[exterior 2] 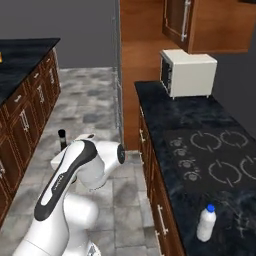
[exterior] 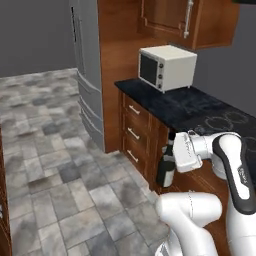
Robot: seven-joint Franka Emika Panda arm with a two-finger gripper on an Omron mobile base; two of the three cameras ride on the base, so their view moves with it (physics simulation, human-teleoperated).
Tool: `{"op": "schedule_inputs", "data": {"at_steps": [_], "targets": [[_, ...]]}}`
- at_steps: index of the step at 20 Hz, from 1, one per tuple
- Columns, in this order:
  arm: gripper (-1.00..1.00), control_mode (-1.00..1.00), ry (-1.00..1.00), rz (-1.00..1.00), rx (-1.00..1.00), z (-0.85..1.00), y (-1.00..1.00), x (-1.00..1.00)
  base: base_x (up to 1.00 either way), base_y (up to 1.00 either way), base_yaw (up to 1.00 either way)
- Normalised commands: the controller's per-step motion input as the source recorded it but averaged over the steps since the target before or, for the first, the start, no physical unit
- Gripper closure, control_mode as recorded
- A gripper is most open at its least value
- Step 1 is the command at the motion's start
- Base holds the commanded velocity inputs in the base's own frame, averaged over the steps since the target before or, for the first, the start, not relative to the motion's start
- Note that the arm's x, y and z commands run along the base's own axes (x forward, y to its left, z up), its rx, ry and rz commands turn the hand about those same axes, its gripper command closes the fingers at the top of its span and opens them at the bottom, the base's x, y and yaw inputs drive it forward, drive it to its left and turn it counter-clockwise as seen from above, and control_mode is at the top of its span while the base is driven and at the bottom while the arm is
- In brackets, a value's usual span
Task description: Place the drinks on the dining counter in a tight cluster.
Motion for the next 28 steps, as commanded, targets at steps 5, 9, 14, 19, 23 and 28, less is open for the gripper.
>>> {"op": "schedule_inputs", "data": {"at_steps": [5, 9, 14, 19, 23, 28], "targets": [[1.00, 1.00, 0.00, 0.00, 0.00, 0.00, 0.00, 0.00, 0.39, 0.37, 0.45], [1.00, 1.00, 0.00, 0.00, 0.00, 0.00, 0.00, 0.00, 0.65, 0.26, 0.36], [1.00, 1.00, 0.00, 0.00, 0.00, 0.00, 0.00, 0.00, 0.91, 0.18, 0.18], [1.00, 1.00, 0.00, 0.00, 0.00, 0.00, 0.00, 0.00, 0.93, 0.19, 0.16], [1.00, 1.00, 0.00, 0.00, 0.00, 0.00, 0.00, 0.00, 0.80, 0.18, 0.35], [1.00, 1.00, 0.00, 0.00, 0.00, 0.00, 0.00, 0.00, 0.72, 0.15, 0.45]]}}
